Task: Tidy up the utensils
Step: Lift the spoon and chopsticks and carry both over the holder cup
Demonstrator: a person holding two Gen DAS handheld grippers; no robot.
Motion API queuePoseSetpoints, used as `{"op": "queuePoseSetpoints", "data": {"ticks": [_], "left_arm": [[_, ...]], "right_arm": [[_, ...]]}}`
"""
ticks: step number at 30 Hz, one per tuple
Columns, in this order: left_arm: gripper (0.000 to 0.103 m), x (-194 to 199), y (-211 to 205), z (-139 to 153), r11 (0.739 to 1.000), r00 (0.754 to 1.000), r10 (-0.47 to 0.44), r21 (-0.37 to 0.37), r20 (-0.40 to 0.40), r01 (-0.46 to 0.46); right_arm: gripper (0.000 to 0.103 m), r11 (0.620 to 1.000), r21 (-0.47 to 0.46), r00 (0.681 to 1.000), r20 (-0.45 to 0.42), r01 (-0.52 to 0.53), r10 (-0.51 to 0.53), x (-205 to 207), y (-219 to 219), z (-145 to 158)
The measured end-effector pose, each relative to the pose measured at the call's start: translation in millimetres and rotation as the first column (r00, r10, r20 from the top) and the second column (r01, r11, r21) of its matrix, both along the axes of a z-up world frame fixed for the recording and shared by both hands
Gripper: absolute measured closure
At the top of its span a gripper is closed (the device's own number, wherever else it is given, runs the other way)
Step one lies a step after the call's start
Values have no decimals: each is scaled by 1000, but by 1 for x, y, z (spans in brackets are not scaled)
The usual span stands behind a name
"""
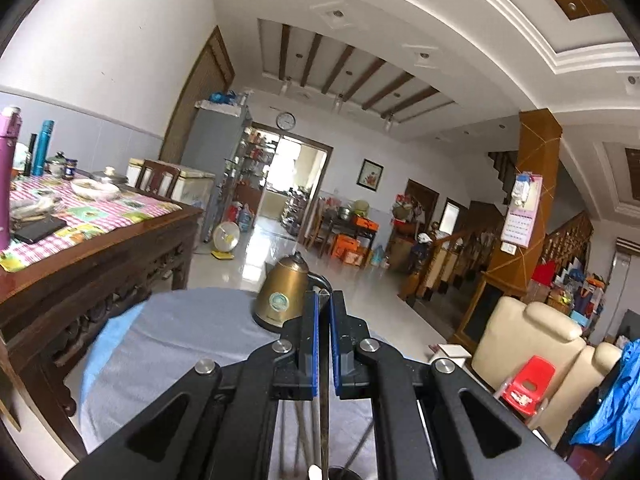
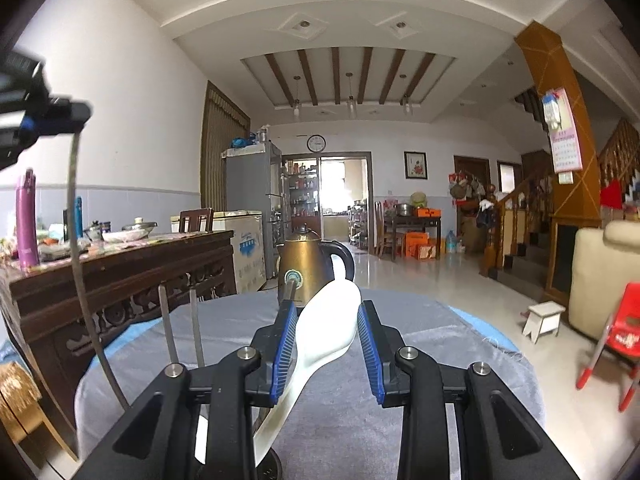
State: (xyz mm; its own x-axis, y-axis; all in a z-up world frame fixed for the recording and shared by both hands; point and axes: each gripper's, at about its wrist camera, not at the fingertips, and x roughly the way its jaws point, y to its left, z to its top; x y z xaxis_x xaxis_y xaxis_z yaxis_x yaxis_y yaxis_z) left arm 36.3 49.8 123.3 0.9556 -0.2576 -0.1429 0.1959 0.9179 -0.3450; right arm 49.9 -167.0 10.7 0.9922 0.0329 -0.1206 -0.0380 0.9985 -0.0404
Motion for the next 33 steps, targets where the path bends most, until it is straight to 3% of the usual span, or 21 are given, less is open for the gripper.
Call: {"op": "queuePoseSetpoints", "data": {"ticks": [15,33], "left_arm": [[98,8,-3,-44,999,996,-13,-37,-86,9],[98,-2,-3,-50,999,994,-26,-43,-109,21]], "right_arm": [[69,998,-53,1000,-4,-31,31,-3,8,-18],[69,992,-95,996,3,-84,85,-20,15,-25]]}}
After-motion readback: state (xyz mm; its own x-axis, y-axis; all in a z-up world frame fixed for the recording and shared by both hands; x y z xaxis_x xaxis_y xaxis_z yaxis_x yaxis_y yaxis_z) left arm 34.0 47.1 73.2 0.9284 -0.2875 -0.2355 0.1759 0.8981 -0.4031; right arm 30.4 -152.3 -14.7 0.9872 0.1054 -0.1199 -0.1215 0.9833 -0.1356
